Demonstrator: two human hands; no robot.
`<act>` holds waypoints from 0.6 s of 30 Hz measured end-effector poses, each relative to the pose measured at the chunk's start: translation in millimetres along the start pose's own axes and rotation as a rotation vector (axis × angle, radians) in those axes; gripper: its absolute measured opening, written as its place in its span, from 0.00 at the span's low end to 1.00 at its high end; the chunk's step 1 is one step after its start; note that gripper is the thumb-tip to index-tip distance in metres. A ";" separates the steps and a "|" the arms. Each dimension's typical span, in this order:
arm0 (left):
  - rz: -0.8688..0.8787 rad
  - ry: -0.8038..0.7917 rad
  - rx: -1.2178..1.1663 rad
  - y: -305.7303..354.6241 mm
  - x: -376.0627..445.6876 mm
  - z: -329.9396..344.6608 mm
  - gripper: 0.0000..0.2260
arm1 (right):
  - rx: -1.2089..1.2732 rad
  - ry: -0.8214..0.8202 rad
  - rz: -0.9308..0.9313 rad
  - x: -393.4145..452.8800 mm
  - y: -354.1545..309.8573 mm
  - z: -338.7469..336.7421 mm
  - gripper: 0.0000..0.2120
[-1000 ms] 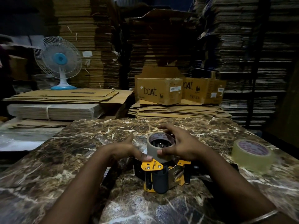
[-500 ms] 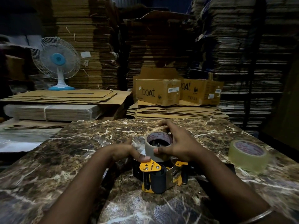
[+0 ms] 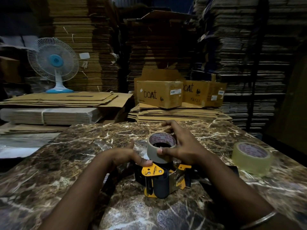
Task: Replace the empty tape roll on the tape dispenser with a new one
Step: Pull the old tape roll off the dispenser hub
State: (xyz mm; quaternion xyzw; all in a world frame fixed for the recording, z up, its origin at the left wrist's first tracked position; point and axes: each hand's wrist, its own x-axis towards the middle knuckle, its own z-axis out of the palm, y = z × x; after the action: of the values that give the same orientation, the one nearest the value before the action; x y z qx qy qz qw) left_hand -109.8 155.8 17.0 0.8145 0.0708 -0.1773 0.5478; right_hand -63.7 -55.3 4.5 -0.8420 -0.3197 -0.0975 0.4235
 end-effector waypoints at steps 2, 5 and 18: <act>-0.001 -0.009 0.008 1.5 -2.4 1.3 0.46 | 0.007 0.008 -0.005 0.4 2.0 0.2 0.34; -0.015 -0.043 0.064 3.9 -5.4 3.5 0.34 | 0.012 0.008 -0.023 0.0 0.4 1.2 0.33; -0.032 -0.068 0.085 1.8 -4.4 -3.4 0.39 | -0.199 0.373 0.286 17.8 23.9 -10.1 0.39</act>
State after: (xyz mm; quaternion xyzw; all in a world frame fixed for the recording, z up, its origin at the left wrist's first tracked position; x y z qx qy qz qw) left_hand -112.7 158.6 21.3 0.8294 0.0576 -0.2167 0.5118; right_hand -34.0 -65.5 3.0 -0.8837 -0.1027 -0.2212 0.3994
